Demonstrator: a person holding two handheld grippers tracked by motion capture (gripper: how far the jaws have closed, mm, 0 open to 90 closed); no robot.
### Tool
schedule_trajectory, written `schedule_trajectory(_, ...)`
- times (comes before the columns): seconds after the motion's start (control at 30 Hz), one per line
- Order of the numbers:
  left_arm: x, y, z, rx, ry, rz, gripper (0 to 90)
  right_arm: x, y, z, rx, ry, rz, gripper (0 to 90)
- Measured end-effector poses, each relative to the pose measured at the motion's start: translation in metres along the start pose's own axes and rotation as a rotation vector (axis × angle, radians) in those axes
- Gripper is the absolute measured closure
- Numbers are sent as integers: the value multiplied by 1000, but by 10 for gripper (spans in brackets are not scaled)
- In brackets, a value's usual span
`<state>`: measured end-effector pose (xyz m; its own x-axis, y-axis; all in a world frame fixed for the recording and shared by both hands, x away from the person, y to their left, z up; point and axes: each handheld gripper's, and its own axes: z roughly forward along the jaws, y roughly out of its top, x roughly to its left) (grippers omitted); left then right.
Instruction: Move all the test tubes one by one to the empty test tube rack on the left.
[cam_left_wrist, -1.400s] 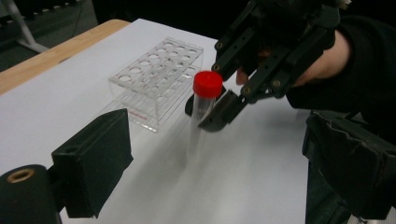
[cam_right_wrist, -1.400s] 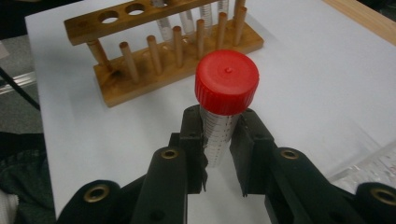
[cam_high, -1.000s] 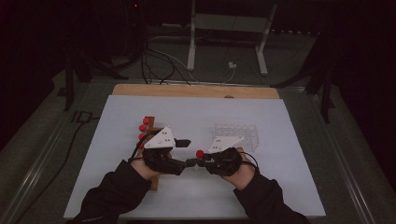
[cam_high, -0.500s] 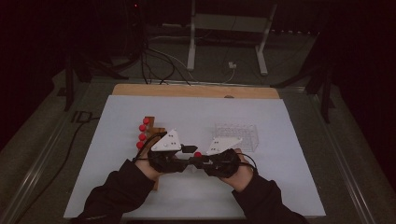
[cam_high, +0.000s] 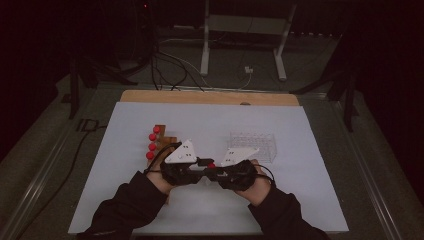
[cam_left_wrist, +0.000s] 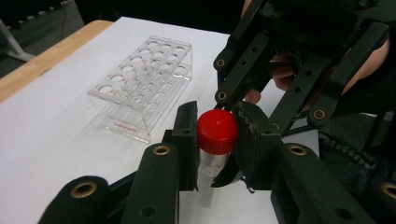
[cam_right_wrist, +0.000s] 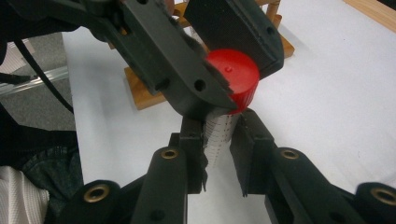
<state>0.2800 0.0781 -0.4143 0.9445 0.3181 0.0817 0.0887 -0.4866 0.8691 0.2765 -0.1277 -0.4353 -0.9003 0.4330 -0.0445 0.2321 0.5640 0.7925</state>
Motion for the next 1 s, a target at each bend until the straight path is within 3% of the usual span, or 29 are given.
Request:
schedule_trajectory(0.33,2,2,-4,-20,-5,-15,721,0,1,-3,-27,-2,-7,737)
schedule_trajectory(0.5,4,5,-9,-29,7,-16,720,-2,0,-6,-49,-12,-3,687)
schedule_trajectory(1.0,10,12,-31,-63,47,-24,721,-7,-9,-16,-82,-66,16,400)
